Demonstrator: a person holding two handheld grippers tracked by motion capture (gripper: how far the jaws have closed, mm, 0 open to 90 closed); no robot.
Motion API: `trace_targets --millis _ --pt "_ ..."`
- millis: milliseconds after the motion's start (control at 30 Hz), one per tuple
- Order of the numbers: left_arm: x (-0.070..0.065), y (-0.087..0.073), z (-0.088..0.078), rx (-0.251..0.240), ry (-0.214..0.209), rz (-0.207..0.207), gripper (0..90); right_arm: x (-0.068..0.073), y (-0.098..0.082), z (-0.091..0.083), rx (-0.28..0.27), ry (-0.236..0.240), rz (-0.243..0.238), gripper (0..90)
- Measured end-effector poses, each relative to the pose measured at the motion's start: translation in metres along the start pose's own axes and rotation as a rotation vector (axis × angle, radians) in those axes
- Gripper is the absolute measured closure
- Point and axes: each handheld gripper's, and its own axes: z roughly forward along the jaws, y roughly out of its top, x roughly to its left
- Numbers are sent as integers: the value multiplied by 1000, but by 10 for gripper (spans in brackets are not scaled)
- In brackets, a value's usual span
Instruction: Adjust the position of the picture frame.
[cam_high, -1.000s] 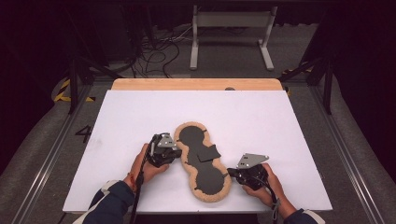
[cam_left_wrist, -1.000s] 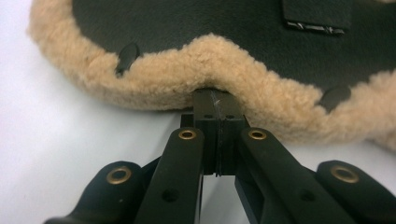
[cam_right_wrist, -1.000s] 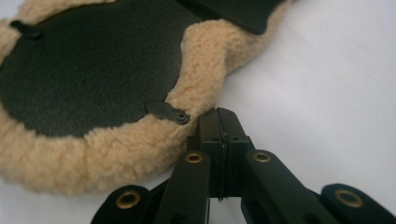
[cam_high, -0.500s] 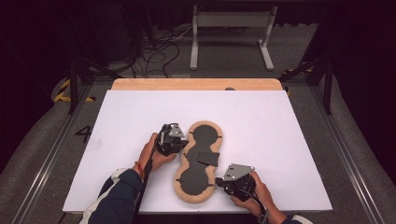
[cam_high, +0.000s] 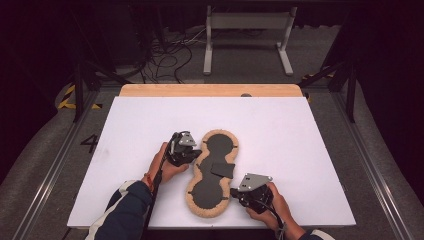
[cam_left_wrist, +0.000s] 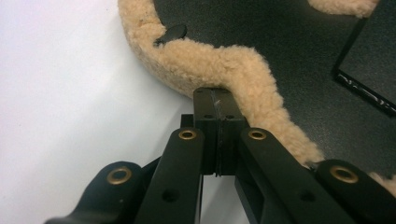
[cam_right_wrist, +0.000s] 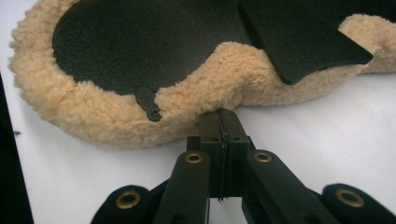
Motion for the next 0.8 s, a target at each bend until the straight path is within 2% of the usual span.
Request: trace_targets --millis 167,267,333,400,433,500,567,633,733,800 --pt "1 10 6 12 13 30 900 9 5 4 4 -11 -15 900" --pt "6 14 10 18 -16 9 900 12 8 7 3 -28 -3 900" --pt "7 17 13 27 -17 21 900 16 10 10 3 -36 -5 900" --pt "4 21 16 39 0 41 900 20 13 13 2 -43 -9 900" --pt "5 23 17 49 -3 51 900 22 14 14 3 -46 -17 900" --pt "6 26 19 59 -26 38 900 25 16 16 -1 -39 -17 900" --pt "6 30 20 78 -15 71 900 29 19 18 -2 -44 -29 899" --pt "6 31 19 83 1 78 887 32 20 20 -3 -53 -28 896" --pt "10 26 11 76 -1 55 845 31 19 20 -9 -57 -29 865" --pt "11 21 2 39 13 29 844 29 18 19 -15 -49 -25 850"
